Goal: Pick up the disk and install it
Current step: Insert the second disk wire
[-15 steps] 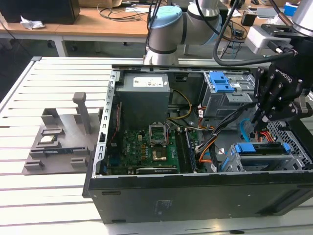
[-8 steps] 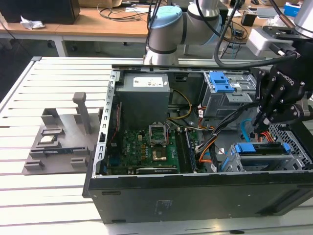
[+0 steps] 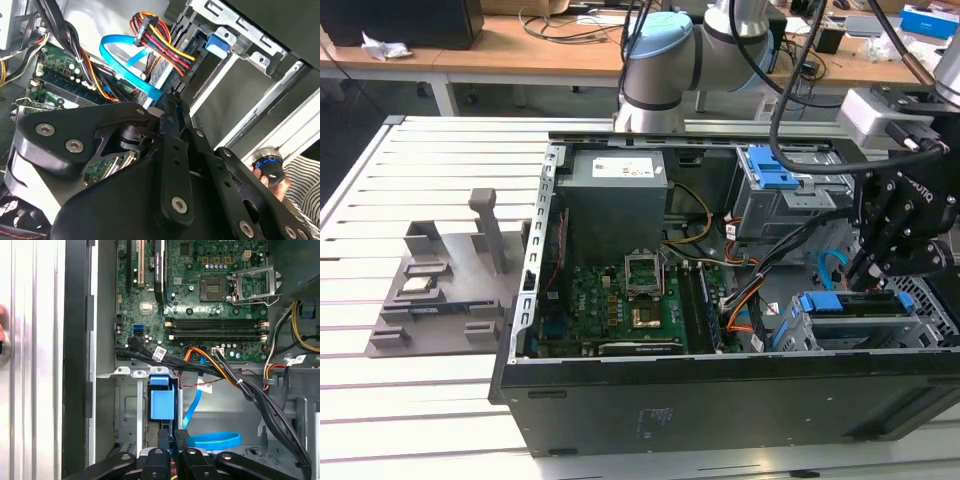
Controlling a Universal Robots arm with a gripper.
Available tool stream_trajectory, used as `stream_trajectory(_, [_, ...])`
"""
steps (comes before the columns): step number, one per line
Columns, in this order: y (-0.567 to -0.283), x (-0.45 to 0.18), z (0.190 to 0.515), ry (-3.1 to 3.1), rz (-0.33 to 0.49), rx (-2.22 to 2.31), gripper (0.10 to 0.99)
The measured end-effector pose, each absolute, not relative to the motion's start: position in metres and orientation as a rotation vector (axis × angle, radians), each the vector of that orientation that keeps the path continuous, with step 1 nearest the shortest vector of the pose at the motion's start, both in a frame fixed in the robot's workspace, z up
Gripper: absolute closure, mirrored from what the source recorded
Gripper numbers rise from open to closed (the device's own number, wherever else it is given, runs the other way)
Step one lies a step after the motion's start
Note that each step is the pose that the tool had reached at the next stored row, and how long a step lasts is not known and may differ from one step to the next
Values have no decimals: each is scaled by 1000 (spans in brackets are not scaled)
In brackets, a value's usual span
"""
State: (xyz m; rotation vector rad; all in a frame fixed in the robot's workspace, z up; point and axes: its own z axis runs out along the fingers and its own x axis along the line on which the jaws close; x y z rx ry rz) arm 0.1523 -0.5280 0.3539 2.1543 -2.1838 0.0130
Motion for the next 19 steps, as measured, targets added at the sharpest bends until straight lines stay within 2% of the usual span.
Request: stream_trajectory(19, [-528, 160, 338, -2183, 15, 2154, 925])
